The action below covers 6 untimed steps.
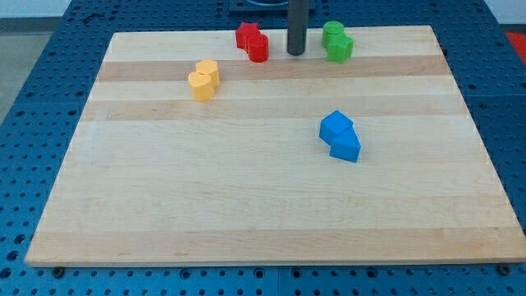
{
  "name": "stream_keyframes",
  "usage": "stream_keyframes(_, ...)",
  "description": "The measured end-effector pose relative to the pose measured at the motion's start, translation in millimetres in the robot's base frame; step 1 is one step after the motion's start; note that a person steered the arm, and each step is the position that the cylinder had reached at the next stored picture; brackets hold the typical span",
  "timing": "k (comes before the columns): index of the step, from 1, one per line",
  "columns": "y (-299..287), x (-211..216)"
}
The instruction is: Push the red circle above the yellow hexagon
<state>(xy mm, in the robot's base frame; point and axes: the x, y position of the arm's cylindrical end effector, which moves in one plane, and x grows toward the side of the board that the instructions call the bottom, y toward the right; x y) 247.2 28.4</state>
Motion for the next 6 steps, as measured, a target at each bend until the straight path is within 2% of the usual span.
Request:
stream_keyframes(4, -97.0, 0.7)
stream_keyframes(6, -92.4, 34.0)
